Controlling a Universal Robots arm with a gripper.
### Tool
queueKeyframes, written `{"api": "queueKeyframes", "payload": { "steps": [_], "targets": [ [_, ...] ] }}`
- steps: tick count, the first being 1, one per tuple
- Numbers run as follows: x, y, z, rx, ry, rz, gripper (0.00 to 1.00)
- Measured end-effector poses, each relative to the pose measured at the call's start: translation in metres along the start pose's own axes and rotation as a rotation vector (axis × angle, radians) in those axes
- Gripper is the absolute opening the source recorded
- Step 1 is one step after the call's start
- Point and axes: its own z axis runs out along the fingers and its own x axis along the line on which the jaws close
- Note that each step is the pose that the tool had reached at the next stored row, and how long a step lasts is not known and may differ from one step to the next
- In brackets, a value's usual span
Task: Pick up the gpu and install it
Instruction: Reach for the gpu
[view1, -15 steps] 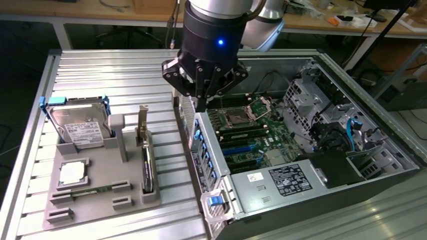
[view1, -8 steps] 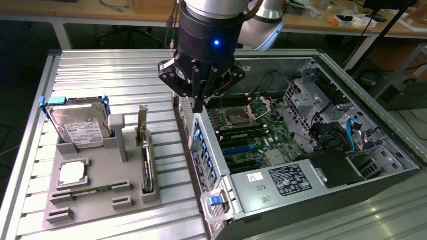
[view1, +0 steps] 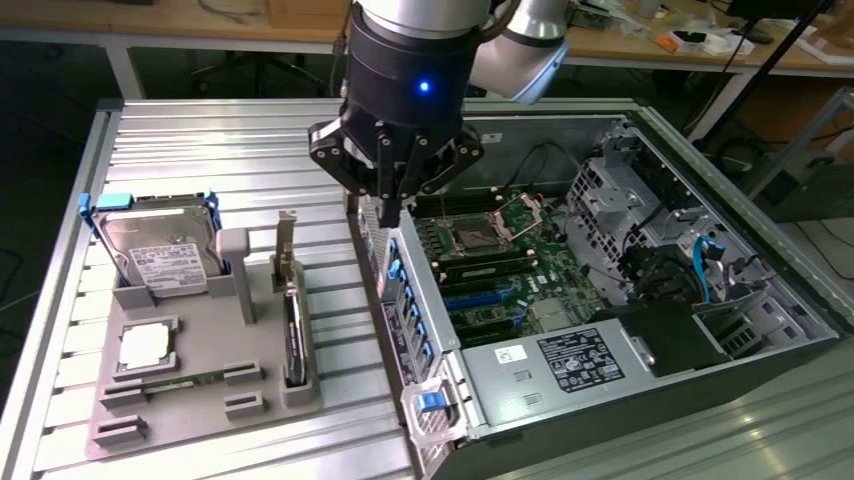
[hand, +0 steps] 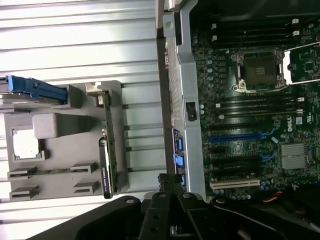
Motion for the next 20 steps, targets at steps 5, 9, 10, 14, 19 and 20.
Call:
{"api": "queueKeyframes", "payload": {
  "steps": [5, 9, 10, 14, 19, 20],
  "targets": [
    [0.004, -0.001, -0.0002, 0.0, 0.0, 0.0, 0.11],
    [0.008, -0.0023, -0.0003, 0.0, 0.0, 0.0, 0.11],
    [0.009, -0.0028, -0.0004, 0.0, 0.0, 0.0, 0.11],
    [0.013, -0.0054, -0.0006, 0.0, 0.0001, 0.0, 0.11],
    [0.018, -0.01, -0.0009, 0.0, 0.0, 0.0, 0.11],
    [0.019, -0.0108, -0.0009, 0.0, 0.0, 0.0, 0.11]
  ]
}}
